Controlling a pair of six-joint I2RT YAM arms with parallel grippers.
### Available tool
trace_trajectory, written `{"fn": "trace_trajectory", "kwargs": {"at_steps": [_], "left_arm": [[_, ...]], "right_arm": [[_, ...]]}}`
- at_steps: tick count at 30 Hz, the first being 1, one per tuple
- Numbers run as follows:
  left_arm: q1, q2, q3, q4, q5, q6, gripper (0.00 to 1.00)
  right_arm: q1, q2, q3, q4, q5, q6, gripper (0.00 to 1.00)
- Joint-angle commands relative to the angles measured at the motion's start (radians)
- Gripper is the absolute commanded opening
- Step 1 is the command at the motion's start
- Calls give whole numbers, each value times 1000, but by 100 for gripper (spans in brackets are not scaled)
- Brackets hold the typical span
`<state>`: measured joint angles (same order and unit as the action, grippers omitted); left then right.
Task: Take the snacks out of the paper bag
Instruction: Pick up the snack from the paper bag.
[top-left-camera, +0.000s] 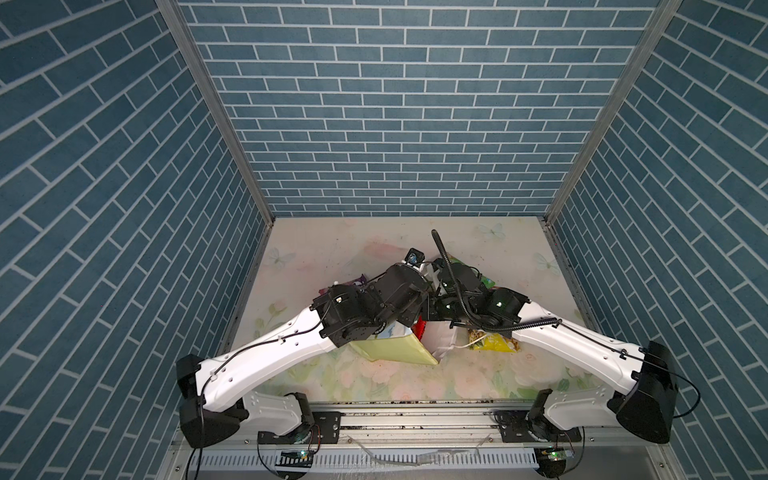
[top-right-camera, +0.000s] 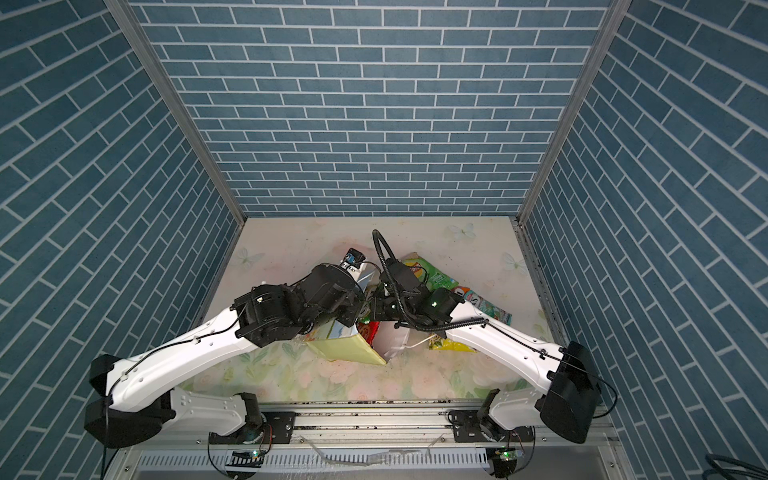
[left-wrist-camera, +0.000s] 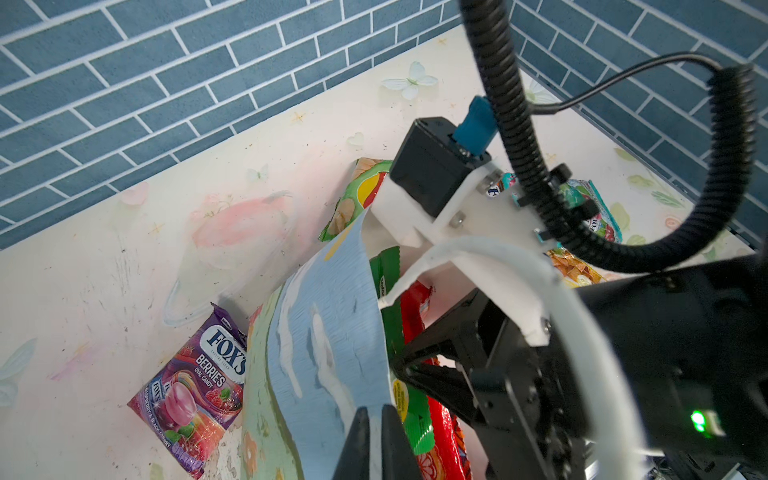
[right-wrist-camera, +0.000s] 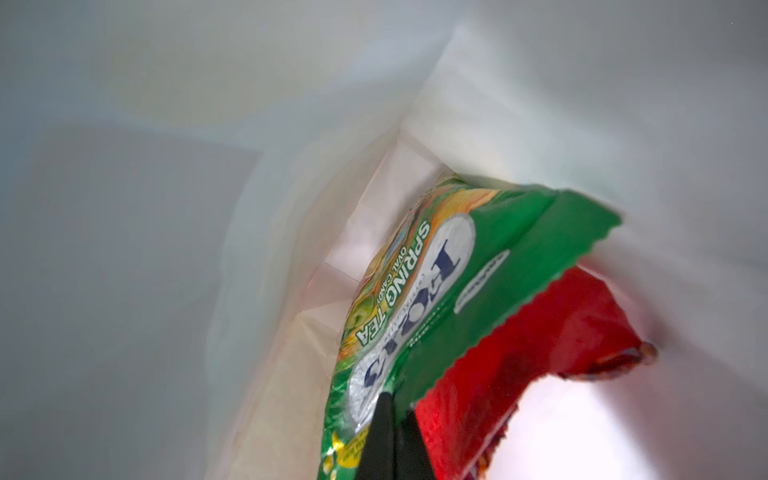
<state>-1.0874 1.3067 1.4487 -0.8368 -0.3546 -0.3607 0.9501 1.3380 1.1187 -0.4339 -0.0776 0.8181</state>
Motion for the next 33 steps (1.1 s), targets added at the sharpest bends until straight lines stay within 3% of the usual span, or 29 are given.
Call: {"fn": "trace_trajectory", "kwargs": {"at_steps": [1, 21, 33], "left_arm": [[7, 5, 12, -20, -21, 15, 10], [11, 5, 27, -8, -41, 2, 10], [18, -34, 26, -48, -52, -34, 10]], "right_arm": [[-5, -14, 17, 11, 33, -41, 0], [-7, -144, 35, -77, 67, -81, 0], [-7, -217, 84, -106, 80, -177, 0]]}}
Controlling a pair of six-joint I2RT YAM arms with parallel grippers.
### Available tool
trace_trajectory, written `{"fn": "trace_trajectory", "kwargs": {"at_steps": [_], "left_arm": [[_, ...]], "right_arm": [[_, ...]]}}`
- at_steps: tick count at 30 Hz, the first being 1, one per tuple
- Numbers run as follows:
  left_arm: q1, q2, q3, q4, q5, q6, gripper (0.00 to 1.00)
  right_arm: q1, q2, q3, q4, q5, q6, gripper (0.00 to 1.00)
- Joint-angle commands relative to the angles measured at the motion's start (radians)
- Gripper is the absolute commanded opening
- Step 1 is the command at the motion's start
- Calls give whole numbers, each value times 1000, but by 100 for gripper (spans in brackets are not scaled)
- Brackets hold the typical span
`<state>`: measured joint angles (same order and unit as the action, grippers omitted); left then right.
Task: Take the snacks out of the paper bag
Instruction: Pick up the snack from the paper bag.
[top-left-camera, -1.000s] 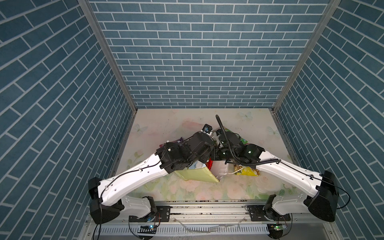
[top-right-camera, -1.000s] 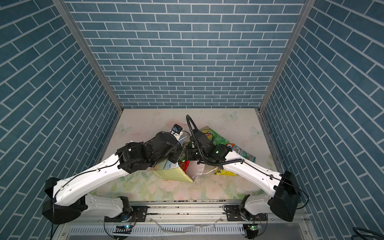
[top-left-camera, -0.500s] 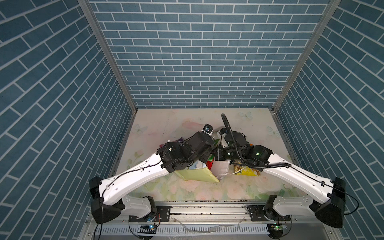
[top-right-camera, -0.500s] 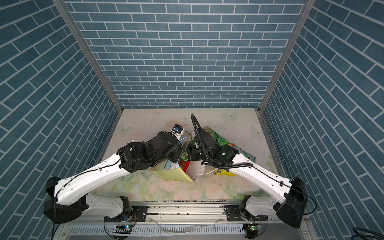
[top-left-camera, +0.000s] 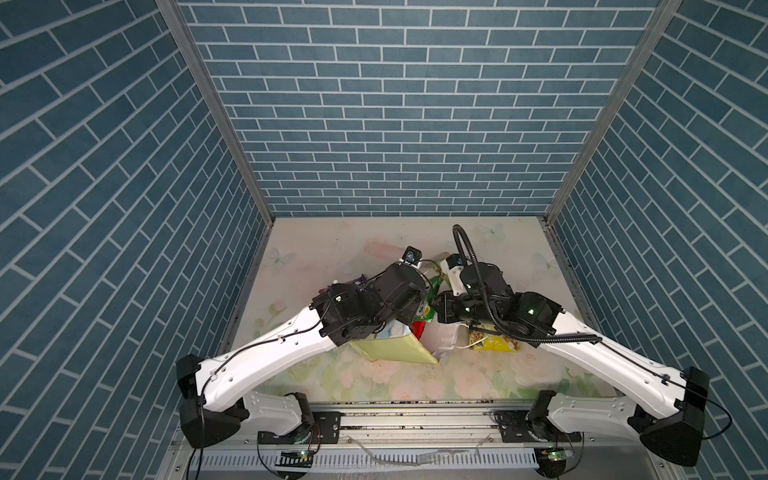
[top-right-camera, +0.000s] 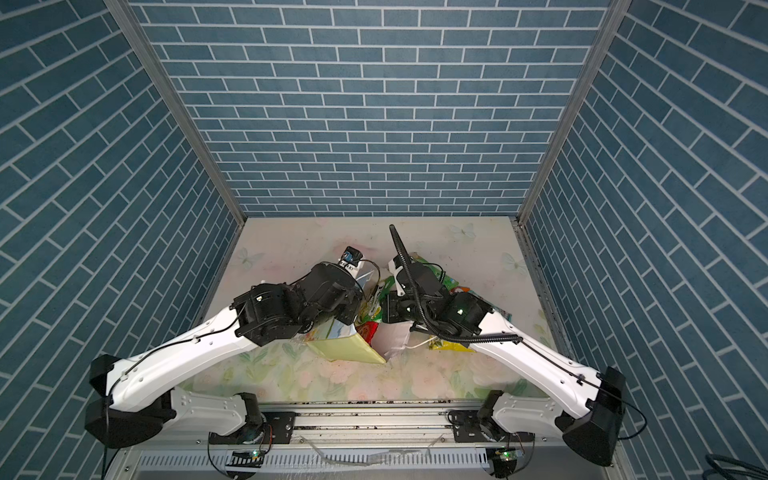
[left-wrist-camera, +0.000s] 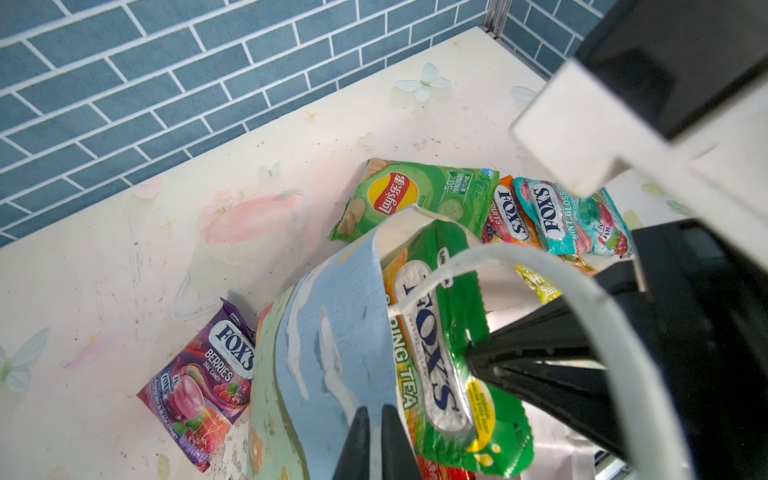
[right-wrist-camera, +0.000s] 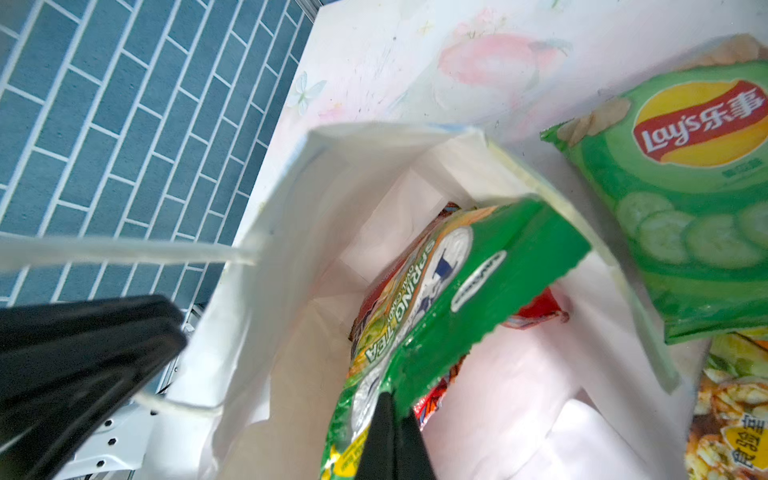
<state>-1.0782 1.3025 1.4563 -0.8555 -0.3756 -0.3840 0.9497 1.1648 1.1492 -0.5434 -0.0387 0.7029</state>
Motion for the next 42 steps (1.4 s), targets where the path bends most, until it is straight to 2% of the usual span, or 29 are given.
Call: {"fn": "trace_trajectory", "kwargs": {"at_steps": [1, 8, 21, 33, 36, 42], "left_arm": [[10, -35, 15, -29, -31, -13, 10], [11, -50, 5, -39, -37, -9, 10], [14, -52, 7, -45, -42, 5, 10], [15, -56, 5, -45, -40, 9, 10], [16, -59, 3, -47, -40, 12, 10], [20, -68, -2, -47, -43, 15, 10]], "right_arm": [[-7, -52, 55, 3, 43, -66, 0], [-6, -99, 76, 0, 53, -106, 0], [-6, -171, 96, 56, -11, -198, 0], [-6, -179, 200, 34, -40, -281, 0], [-6, -200, 212, 36, -9, -299, 0], [-7, -270, 261, -17, 145, -373, 0]]}}
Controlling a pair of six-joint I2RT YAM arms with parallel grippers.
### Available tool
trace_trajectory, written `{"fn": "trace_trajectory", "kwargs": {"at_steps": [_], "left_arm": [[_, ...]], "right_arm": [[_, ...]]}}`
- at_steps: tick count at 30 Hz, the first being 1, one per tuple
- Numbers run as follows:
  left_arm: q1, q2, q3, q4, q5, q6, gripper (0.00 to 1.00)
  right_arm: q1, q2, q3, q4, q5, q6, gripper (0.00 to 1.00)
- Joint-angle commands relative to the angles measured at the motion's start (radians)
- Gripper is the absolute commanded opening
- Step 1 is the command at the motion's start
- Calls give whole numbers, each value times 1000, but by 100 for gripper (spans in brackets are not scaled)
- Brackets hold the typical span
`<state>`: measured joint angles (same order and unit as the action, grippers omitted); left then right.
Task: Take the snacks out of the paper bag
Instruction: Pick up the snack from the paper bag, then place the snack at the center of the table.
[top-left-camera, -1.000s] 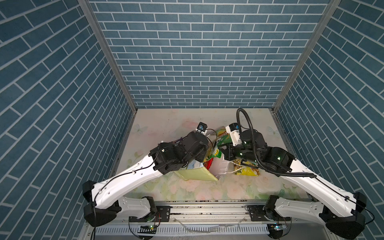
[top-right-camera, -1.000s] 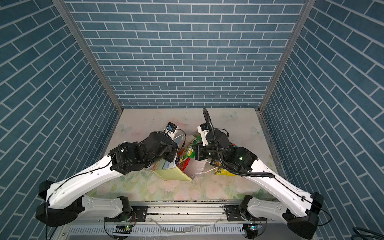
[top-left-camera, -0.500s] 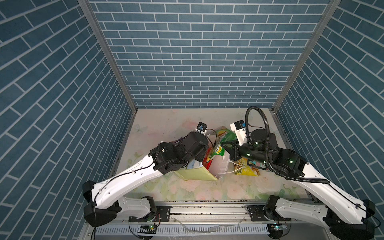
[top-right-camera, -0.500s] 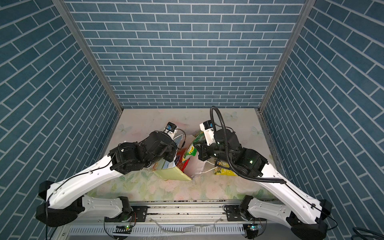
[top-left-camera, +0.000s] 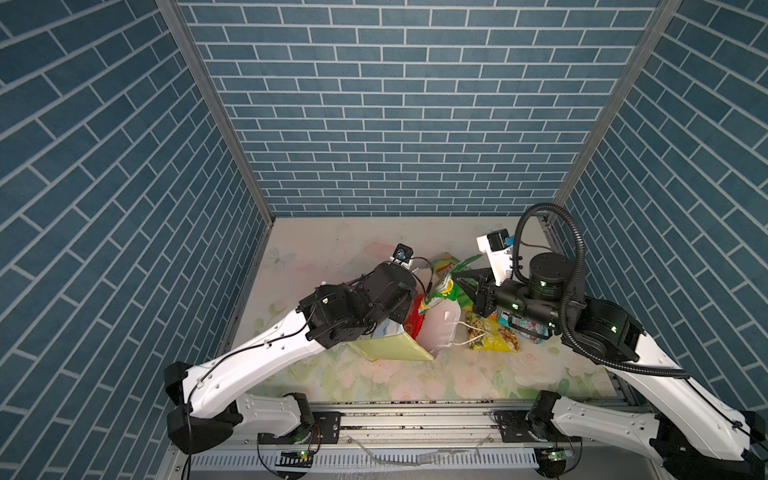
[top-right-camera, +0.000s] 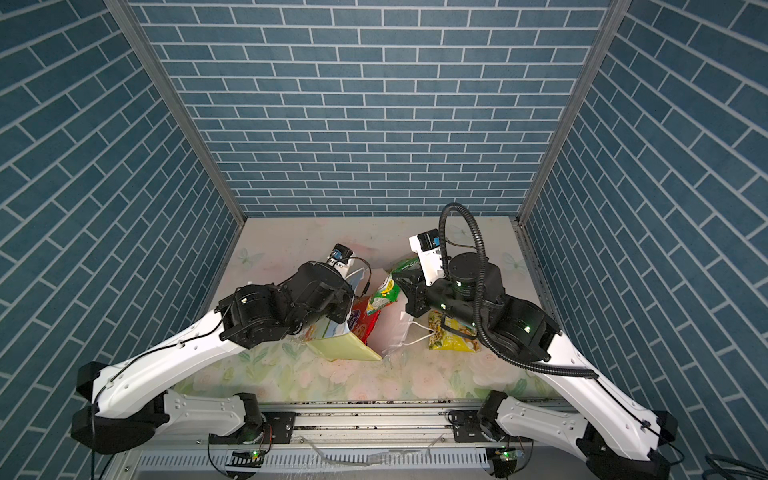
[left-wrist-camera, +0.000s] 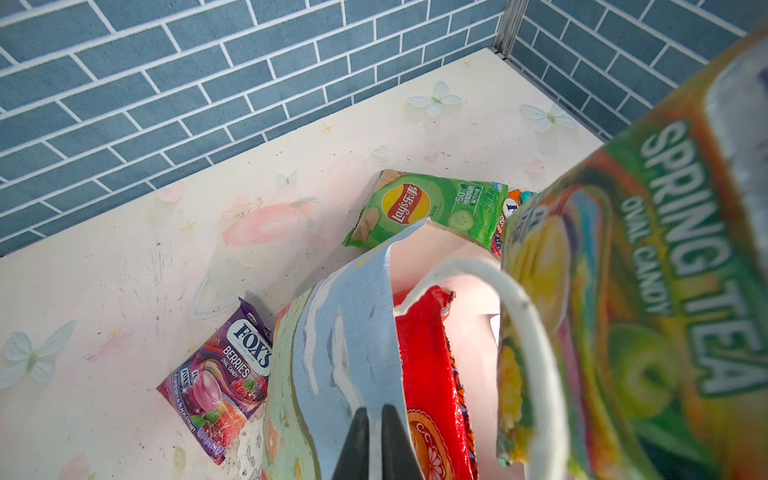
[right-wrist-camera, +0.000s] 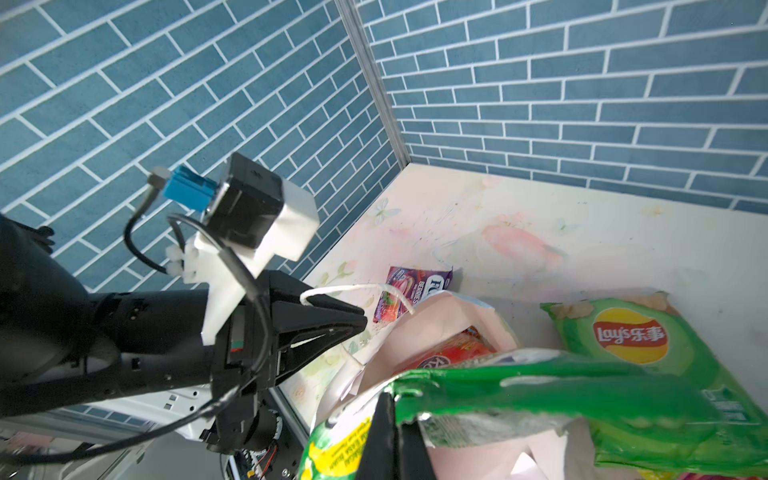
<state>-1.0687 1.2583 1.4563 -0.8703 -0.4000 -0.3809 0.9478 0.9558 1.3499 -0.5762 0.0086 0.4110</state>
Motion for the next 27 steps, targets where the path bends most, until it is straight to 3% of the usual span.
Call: {"fn": "trace_trajectory", "kwargs": {"at_steps": [1, 10, 19, 22, 27], "left_arm": [[11, -25, -1, -33, -19, 13, 10], [17, -49, -8, -42, -31, 22, 10], [28, -80, -45, -38, -30, 12, 11], [35, -73, -51, -29, -15, 19, 11], [44, -71, -41, -56, -21, 28, 11]], "right_arm": [[-4, -72, 69, -1, 130, -91, 0], [-4, -147, 133, -218, 423, -105, 0], [-7, -117, 82, -599, 701, 95, 0], [-22, -78, 4, -710, 682, 170, 0], [-29, -113, -120, -634, 584, 233, 0]]}}
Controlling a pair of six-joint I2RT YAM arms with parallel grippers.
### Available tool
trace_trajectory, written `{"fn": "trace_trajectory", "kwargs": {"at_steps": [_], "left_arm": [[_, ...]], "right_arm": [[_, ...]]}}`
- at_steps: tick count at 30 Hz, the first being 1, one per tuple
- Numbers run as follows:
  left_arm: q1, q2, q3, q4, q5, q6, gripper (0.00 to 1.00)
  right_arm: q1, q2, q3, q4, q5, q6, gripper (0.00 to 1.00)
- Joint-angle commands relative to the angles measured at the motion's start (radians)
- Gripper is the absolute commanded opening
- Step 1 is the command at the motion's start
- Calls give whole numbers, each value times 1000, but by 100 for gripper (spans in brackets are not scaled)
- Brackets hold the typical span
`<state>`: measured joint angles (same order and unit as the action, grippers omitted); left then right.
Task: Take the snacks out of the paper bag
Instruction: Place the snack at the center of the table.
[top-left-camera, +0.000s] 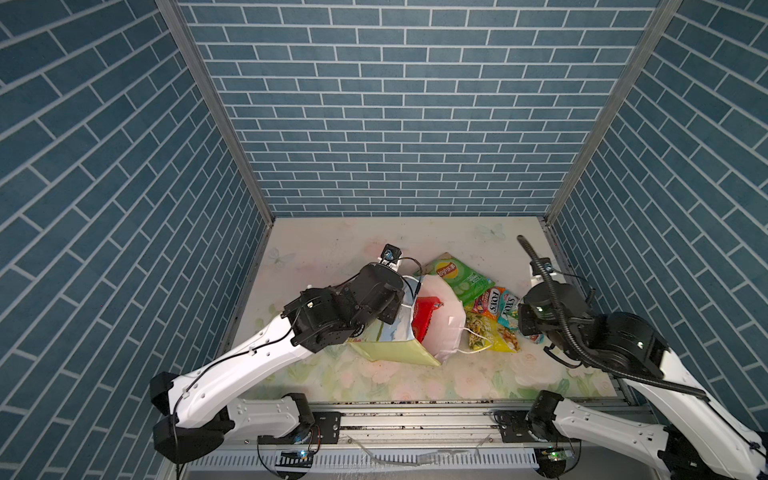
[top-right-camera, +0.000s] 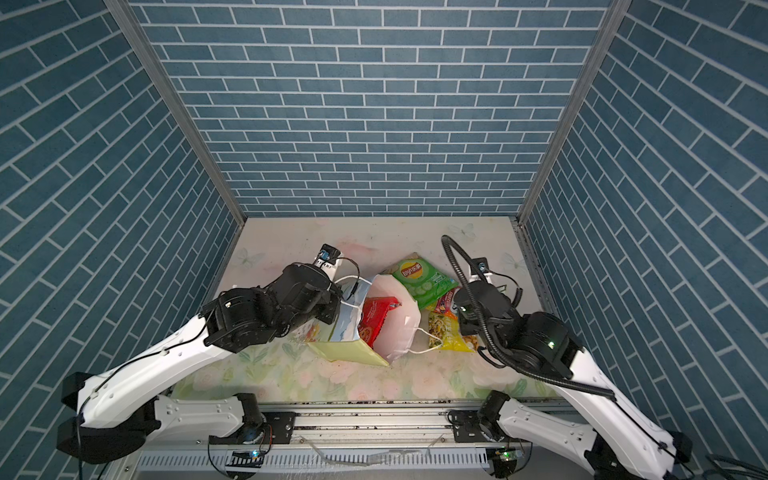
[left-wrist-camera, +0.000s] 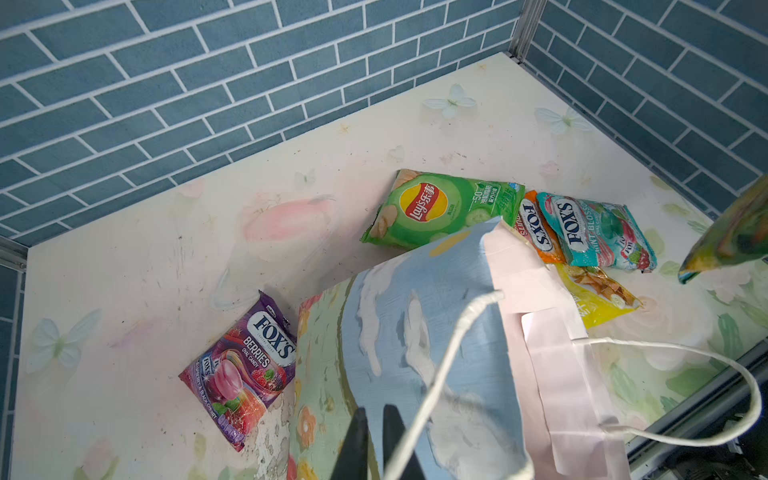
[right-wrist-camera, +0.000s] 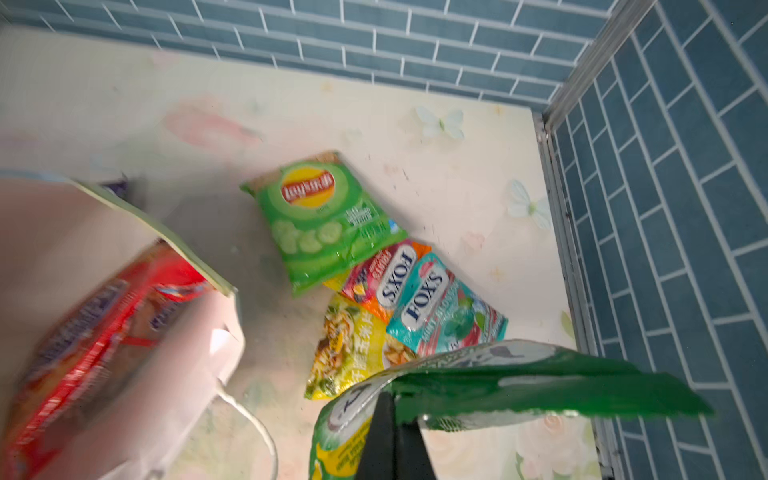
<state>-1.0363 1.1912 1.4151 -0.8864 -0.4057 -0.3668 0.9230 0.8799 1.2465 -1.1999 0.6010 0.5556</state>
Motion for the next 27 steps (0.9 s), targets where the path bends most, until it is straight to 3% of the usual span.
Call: {"fn": "trace_trajectory", "kwargs": {"at_steps": [1, 15, 27], "left_arm": [[15, -11, -1, -43, -16, 15, 11], [44, -80, -23, -80, -34, 12, 11], [44, -61, -2, -79, -22, 13, 11]], "right_arm": [[-9, -51, -37, 13, -20, 91, 0], [-47, 22, -174, 350, -406, 99, 0], [-67, 111, -326, 632, -619, 185, 0]]}}
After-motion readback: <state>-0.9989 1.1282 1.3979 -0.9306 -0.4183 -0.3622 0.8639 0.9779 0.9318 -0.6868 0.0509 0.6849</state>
